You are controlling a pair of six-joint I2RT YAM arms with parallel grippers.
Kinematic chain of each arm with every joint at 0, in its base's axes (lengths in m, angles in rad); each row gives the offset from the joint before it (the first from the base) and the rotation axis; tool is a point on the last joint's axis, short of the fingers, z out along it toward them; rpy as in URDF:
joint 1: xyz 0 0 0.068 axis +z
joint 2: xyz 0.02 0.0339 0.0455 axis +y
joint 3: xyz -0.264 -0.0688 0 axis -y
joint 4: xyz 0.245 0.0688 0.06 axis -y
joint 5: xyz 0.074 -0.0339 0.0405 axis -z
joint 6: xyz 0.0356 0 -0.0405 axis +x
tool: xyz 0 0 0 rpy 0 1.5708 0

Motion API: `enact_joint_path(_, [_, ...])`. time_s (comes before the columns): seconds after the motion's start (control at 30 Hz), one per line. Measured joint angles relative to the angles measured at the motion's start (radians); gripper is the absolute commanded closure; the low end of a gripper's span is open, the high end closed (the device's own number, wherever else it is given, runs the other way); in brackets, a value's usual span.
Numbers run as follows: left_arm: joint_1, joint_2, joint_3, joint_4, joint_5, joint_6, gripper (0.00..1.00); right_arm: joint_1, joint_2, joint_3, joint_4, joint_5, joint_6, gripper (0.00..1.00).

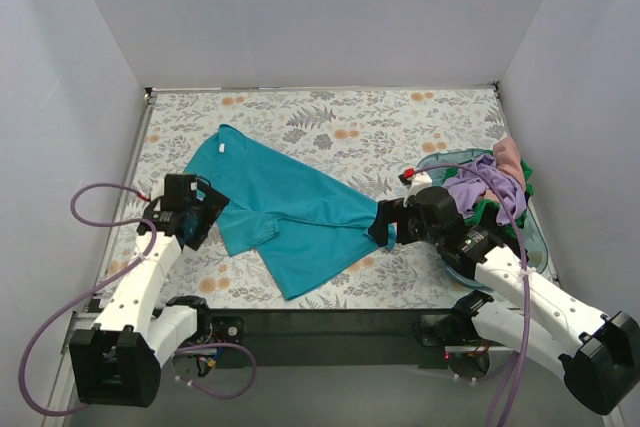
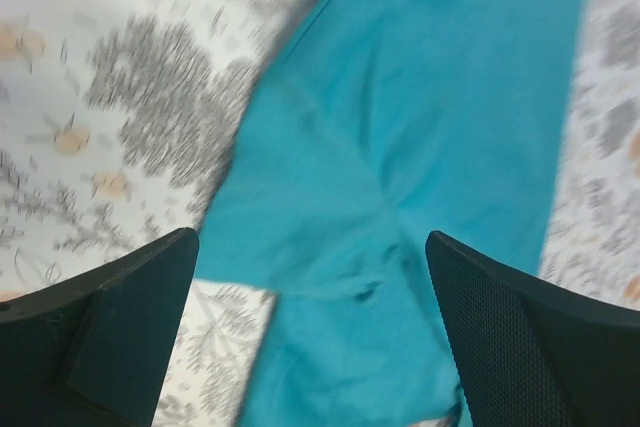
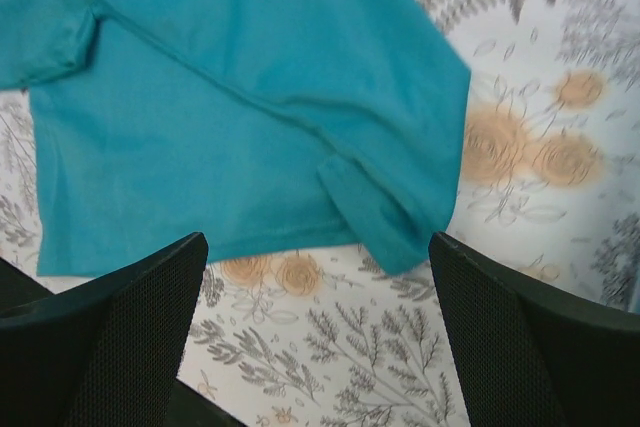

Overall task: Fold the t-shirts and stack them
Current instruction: Flatten the tshirt out

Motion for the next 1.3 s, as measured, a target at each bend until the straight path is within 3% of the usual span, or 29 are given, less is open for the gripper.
enact_joint_path(0.17, [-0.003, -0.027, -0.214, -0.005, 0.145, -0.032, 0.07, 0.047, 0.015, -0.043, -0.05, 0.071, 0.068, 0.02])
enact_joint_path(0.4, [-0.006, 0.047, -0.231, 0.026, 0.191, -0.034, 0.25, 0.047, 0.041, -0.063, -0.051, 0.157, 0.122, 0.02])
enact_joint_path(0.5, [-0.01, 0.108, -0.231, 0.051, 0.193, -0.035, 0.27, 0.047, 0.042, -0.074, -0.051, 0.178, 0.139, 0.01])
enact_joint_path(0.6, [-0.011, 0.148, -0.219, 0.074, 0.196, -0.042, 0.45, 0.047, 0.041, -0.076, -0.05, 0.186, 0.145, 0.03])
enact_joint_path(0.63, [-0.011, 0.161, -0.215, 0.081, 0.197, -0.046, 0.72, 0.047, 0.041, -0.076, -0.05, 0.185, 0.145, 0.05])
enact_joint_path(0.7, [-0.012, 0.196, -0.216, 0.112, 0.194, -0.046, 1.0, 0.047, 0.041, -0.077, -0.048, 0.182, 0.145, 0.07])
enact_joint_path(0.87, [-0.014, 0.251, -0.193, 0.148, 0.194, -0.033, 1.0, 0.064, 0.09, -0.079, -0.033, 0.154, 0.143, 0.13])
enact_joint_path(1.07, [-0.016, 0.171, -0.166, 0.151, 0.148, -0.034, 1.0, 0.093, 0.253, -0.078, -0.021, 0.174, 0.172, 0.33])
enact_joint_path(1.2, [-0.016, 0.08, -0.133, 0.156, 0.136, -0.033, 1.0, 0.093, 0.312, -0.058, -0.019, 0.226, 0.204, 0.76])
enact_joint_path(1.27, [-0.016, 0.054, -0.11, 0.156, 0.135, -0.033, 1.0, 0.093, 0.328, -0.05, -0.021, 0.253, 0.216, 0.88])
enact_joint_path(1.3, [-0.016, 0.048, -0.101, 0.156, 0.134, -0.032, 1.0, 0.093, 0.331, -0.046, -0.023, 0.268, 0.216, 0.98])
